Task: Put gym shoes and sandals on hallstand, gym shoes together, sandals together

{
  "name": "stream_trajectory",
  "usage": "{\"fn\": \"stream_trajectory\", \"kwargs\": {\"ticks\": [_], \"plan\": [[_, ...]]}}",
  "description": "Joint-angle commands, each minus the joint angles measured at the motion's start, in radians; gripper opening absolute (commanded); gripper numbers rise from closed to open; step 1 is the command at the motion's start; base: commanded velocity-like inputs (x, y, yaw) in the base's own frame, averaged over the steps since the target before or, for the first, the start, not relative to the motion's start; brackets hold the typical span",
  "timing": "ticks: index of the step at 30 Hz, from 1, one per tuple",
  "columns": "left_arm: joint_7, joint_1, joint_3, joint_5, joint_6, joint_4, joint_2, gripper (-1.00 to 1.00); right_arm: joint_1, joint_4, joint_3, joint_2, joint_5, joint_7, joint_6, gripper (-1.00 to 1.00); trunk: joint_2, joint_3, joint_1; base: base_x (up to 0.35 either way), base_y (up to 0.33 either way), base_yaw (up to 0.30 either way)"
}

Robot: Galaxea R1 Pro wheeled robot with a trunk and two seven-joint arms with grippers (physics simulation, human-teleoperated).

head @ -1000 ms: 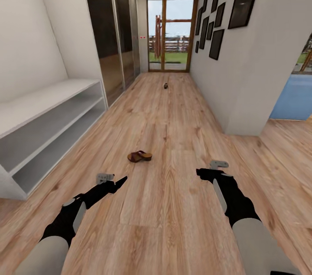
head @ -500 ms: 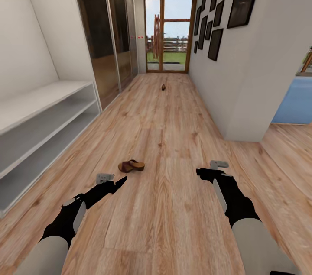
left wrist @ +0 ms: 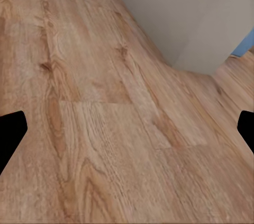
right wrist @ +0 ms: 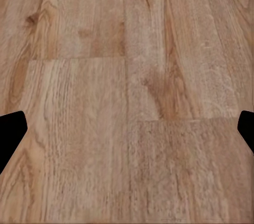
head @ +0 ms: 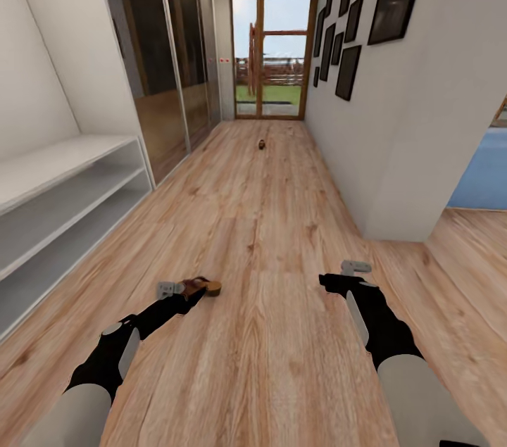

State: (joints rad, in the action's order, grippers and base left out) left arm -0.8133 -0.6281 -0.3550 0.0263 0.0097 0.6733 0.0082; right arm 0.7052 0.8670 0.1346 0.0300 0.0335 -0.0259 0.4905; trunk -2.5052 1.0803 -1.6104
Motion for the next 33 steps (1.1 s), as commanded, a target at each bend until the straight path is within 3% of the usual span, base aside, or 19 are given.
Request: {"fn": "stream_trajectory", "kwargs": {"ticks": [1,17,33], "plan": [[-0.006,-0.001,-0.004,0.003,0.001,0.0,-0.001,1.0,0.0,0.001,0.002,0.001,0.003,0.0,0.005,1.0,0.0,0.001,0.0,0.314,-0.193,0.0],[-0.006,-0.001,-0.004,0.003,0.001,0.0,-0.001,1.0,0.0,0.001,0.002,0.001,0.003,0.0,0.005,1.0,0.0,0.001,0.0,0.307,-0.201,0.038],[-0.006,-0.001,-0.004,0.003,0.002,0.0,-0.001,1.0,0.0,0.001,0.002,0.001,0.003,0.0,0.005,1.0,0.0,0.001,0.0,0.269,-0.208,0.276]]}}
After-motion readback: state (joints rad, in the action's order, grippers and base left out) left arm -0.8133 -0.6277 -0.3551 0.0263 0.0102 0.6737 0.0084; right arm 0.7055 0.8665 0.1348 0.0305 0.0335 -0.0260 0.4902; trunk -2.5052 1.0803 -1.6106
